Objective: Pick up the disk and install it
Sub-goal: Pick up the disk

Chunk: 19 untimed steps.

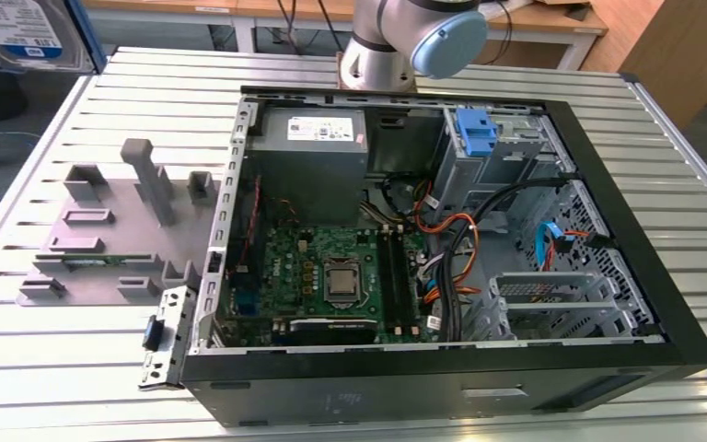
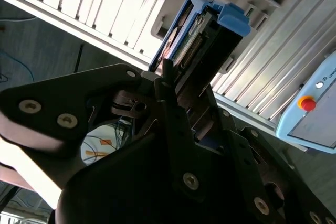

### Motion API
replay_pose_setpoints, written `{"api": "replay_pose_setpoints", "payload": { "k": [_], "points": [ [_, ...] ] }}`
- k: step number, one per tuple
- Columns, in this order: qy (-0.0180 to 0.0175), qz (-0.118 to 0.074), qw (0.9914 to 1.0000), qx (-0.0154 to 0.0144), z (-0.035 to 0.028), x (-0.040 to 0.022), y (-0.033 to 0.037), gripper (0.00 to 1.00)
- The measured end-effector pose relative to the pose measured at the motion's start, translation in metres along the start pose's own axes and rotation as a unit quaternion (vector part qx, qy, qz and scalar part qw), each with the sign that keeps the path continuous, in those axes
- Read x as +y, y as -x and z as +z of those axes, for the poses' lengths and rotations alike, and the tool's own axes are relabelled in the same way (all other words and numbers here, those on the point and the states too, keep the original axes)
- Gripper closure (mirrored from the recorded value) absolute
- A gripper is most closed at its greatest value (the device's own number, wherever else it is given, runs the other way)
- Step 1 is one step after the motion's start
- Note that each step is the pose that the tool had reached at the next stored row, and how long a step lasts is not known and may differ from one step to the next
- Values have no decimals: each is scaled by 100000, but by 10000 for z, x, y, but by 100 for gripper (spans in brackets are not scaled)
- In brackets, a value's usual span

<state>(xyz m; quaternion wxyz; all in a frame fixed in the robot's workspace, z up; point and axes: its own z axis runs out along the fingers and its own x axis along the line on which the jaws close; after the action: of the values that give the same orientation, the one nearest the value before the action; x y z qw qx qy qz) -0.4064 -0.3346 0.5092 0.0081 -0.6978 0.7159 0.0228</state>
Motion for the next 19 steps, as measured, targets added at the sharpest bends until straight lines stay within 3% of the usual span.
{"api": "replay_pose_setpoints", "payload": {
  "k": [6, 15, 19],
  "points": [
    [-7, 1, 100000, -2, -80, 2, 4, 65],
    [-13, 2, 100000, -4, -83, 2, 4, 65],
    [-8, 3, 100000, 0, -113, 3, 5, 65]
  ]
}}
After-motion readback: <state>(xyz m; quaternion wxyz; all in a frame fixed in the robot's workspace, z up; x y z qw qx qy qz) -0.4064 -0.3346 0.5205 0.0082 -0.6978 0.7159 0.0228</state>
